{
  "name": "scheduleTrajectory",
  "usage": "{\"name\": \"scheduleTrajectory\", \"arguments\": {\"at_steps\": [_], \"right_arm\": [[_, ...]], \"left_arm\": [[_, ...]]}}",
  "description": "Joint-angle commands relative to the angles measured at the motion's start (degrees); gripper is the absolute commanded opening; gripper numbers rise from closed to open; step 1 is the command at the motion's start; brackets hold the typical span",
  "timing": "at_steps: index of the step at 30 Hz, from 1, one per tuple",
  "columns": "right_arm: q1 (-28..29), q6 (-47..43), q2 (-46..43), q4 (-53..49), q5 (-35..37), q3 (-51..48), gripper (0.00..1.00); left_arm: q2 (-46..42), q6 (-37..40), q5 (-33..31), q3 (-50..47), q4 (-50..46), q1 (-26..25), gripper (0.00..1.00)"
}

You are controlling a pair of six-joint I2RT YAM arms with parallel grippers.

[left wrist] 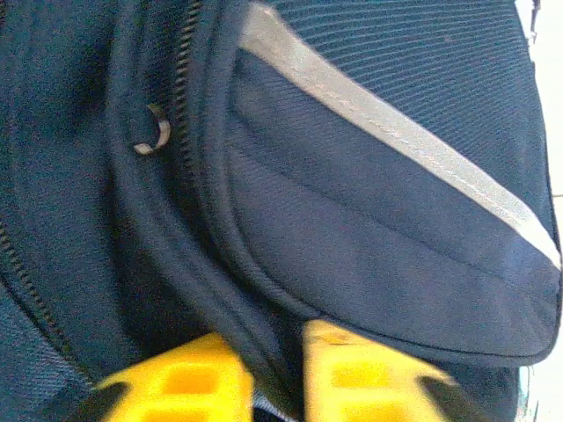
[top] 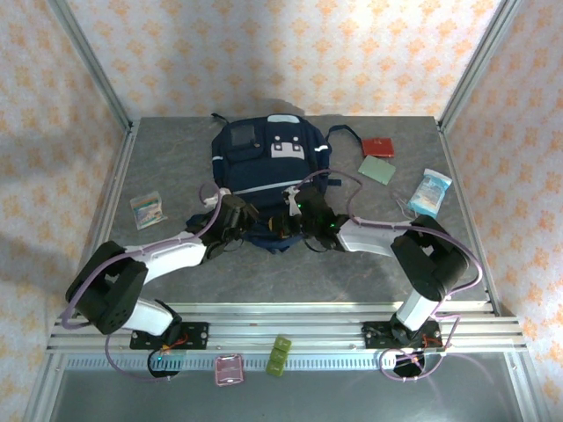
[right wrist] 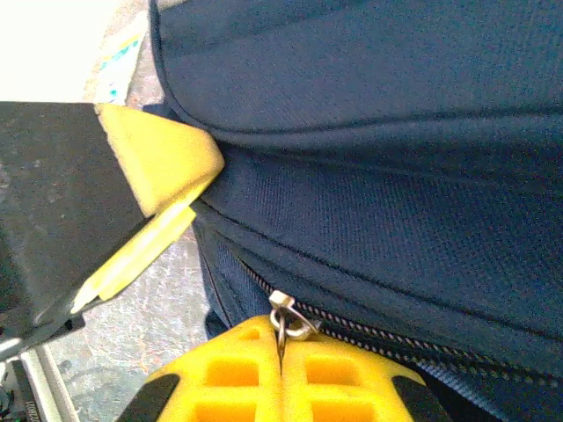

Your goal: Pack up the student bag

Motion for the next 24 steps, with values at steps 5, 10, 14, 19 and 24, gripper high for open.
{"name": "scheduleTrajectory", "arguments": {"at_steps": [5,10,14,19,24], "right_arm": [[-0.32,-0.19,-0.53,-9.57,4.99,3.56,0.00],[-4.59,-1.54,-2.95,-19.07,10.42,3.46,0.00],[-7.82,-4.16,-4.47,-23.02,15.74,2.37,0.00],[-8.79,-5.32,-4.42,-23.04,16.90,1.98,0.00],[-6.08,-3.43,-3.61,-17.38,10.58,2.92,0.00]], "left_arm": [[-1.87,1.69,0.63,-0.95,4.01,4.94,0.00],[-5.06,5.46,2.81,-1.67,2.00,9.14,0.00],[-5.67,8.22,4.83,-1.21,1.08,11.89,0.00],[-4.27,12.19,5.36,2.12,-0.98,13.97,0.00],[-2.26,16.55,3.33,7.62,-4.76,15.97,0.00]]}}
